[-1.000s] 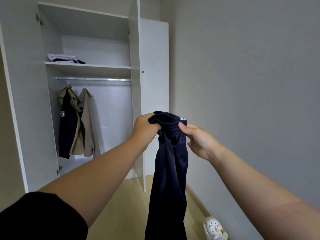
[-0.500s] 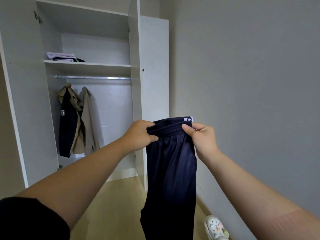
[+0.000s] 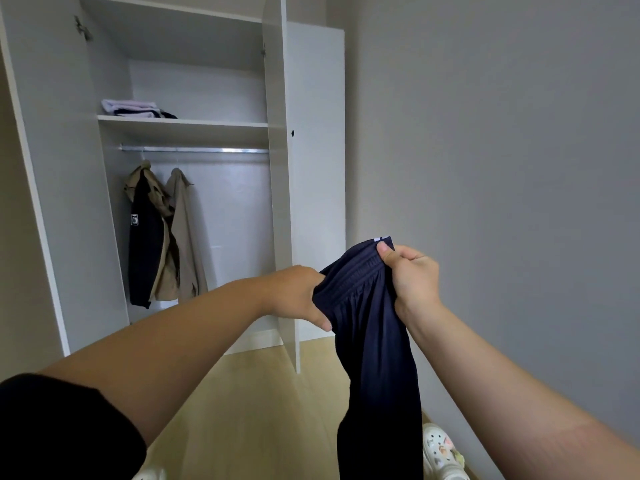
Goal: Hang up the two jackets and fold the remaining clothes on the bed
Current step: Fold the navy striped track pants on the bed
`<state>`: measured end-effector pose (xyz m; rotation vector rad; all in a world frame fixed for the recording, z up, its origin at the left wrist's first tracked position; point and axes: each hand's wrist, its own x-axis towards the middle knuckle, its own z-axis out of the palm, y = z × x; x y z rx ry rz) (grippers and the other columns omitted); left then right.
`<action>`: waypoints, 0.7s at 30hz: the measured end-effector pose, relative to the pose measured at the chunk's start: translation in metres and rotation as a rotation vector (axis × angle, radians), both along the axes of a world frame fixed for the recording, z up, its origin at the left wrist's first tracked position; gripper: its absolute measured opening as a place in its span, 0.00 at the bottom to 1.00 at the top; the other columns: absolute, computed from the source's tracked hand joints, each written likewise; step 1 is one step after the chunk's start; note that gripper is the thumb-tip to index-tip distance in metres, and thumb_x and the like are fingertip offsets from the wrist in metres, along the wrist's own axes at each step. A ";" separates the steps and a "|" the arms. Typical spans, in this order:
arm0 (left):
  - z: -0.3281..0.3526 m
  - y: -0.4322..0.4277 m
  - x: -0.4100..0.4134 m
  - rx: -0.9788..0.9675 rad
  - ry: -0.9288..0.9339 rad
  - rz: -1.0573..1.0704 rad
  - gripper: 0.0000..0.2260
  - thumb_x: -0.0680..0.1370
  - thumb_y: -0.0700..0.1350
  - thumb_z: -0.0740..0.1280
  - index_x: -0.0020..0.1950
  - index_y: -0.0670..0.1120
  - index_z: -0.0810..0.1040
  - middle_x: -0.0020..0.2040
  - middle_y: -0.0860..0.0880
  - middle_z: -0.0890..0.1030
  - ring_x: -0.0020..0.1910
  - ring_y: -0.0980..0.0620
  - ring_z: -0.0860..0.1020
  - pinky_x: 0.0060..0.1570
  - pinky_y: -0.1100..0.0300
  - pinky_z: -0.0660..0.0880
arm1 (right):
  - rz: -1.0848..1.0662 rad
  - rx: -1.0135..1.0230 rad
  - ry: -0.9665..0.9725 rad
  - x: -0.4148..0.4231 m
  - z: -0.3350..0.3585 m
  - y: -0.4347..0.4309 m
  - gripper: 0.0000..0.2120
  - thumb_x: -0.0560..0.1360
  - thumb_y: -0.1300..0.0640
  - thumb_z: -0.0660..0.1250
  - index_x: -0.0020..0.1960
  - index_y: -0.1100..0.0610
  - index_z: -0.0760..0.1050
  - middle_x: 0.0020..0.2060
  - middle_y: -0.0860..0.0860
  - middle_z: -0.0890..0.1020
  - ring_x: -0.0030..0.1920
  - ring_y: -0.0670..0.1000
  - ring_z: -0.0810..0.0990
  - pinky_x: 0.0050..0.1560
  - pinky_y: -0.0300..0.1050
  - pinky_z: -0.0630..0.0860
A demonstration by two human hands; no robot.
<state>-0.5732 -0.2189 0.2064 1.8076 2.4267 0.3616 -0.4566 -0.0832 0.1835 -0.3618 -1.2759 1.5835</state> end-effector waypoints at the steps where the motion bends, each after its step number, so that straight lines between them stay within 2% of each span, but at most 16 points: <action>1: 0.000 0.000 0.001 0.012 -0.059 -0.006 0.14 0.69 0.48 0.76 0.50 0.43 0.79 0.49 0.48 0.82 0.49 0.49 0.79 0.52 0.56 0.76 | -0.016 0.018 -0.017 0.000 -0.001 0.001 0.13 0.75 0.61 0.69 0.31 0.58 0.75 0.27 0.49 0.78 0.29 0.49 0.76 0.34 0.40 0.74; 3: 0.001 0.001 0.003 0.074 -0.134 0.001 0.13 0.69 0.45 0.76 0.50 0.44 0.79 0.49 0.50 0.81 0.48 0.51 0.79 0.50 0.59 0.75 | -0.077 0.054 -0.060 0.001 -0.004 0.004 0.16 0.76 0.60 0.68 0.30 0.55 0.72 0.25 0.46 0.75 0.28 0.47 0.72 0.33 0.38 0.71; 4: 0.002 0.002 0.003 0.139 -0.144 0.003 0.15 0.69 0.44 0.76 0.53 0.44 0.79 0.53 0.53 0.79 0.53 0.53 0.76 0.54 0.60 0.73 | -0.104 0.066 -0.076 0.002 -0.005 0.005 0.17 0.76 0.59 0.67 0.29 0.55 0.71 0.23 0.44 0.73 0.27 0.45 0.71 0.31 0.36 0.70; 5: 0.004 0.003 0.003 0.229 -0.131 -0.008 0.17 0.69 0.44 0.76 0.55 0.45 0.79 0.59 0.56 0.73 0.58 0.56 0.71 0.59 0.61 0.69 | -0.121 0.072 -0.084 0.003 -0.006 0.006 0.17 0.77 0.59 0.65 0.30 0.54 0.70 0.22 0.43 0.72 0.26 0.44 0.69 0.29 0.34 0.68; 7: 0.007 0.004 0.006 0.437 -0.040 -0.050 0.14 0.68 0.44 0.76 0.51 0.45 0.79 0.64 0.59 0.64 0.62 0.62 0.59 0.63 0.64 0.59 | -0.123 0.060 -0.071 0.005 -0.005 0.011 0.17 0.79 0.59 0.63 0.31 0.55 0.69 0.23 0.44 0.71 0.26 0.44 0.68 0.29 0.34 0.67; 9: 0.009 0.004 0.012 0.612 0.045 -0.085 0.15 0.67 0.44 0.77 0.49 0.50 0.76 0.60 0.60 0.63 0.59 0.64 0.58 0.60 0.71 0.56 | -0.105 0.029 -0.041 0.009 -0.002 0.015 0.17 0.79 0.58 0.62 0.32 0.55 0.68 0.27 0.47 0.71 0.29 0.46 0.68 0.33 0.39 0.67; 11: 0.010 0.005 0.018 0.705 0.085 -0.128 0.22 0.66 0.43 0.77 0.55 0.55 0.73 0.55 0.62 0.65 0.56 0.66 0.61 0.54 0.80 0.56 | -0.083 -0.004 -0.017 0.011 0.003 0.017 0.17 0.80 0.58 0.61 0.33 0.55 0.68 0.30 0.49 0.71 0.31 0.47 0.68 0.35 0.42 0.67; 12: 0.011 0.005 0.019 0.722 0.067 -0.144 0.26 0.66 0.42 0.77 0.58 0.59 0.70 0.53 0.64 0.67 0.55 0.67 0.62 0.53 0.82 0.57 | -0.069 -0.022 -0.006 0.013 0.004 0.018 0.16 0.80 0.57 0.61 0.33 0.56 0.68 0.30 0.49 0.71 0.31 0.47 0.69 0.35 0.42 0.68; 14: 0.014 0.004 0.020 0.711 -0.018 -0.143 0.28 0.68 0.41 0.76 0.56 0.63 0.66 0.52 0.66 0.71 0.56 0.70 0.64 0.50 0.81 0.60 | -0.034 -0.053 0.018 0.015 0.008 0.017 0.16 0.80 0.57 0.60 0.34 0.56 0.71 0.30 0.49 0.75 0.30 0.47 0.72 0.33 0.39 0.72; 18: 0.012 0.005 0.016 0.660 -0.065 -0.114 0.21 0.69 0.42 0.75 0.49 0.61 0.69 0.51 0.63 0.74 0.54 0.70 0.68 0.49 0.75 0.63 | 0.023 -0.076 0.037 0.019 0.012 0.014 0.15 0.81 0.56 0.60 0.35 0.57 0.71 0.31 0.50 0.77 0.30 0.47 0.75 0.32 0.37 0.75; 21: 0.006 0.006 0.015 0.626 -0.141 -0.103 0.17 0.70 0.42 0.75 0.48 0.60 0.72 0.53 0.60 0.74 0.52 0.67 0.71 0.49 0.73 0.64 | 0.078 -0.072 0.037 0.021 0.015 0.012 0.15 0.81 0.55 0.60 0.37 0.57 0.72 0.31 0.50 0.79 0.31 0.48 0.78 0.35 0.40 0.78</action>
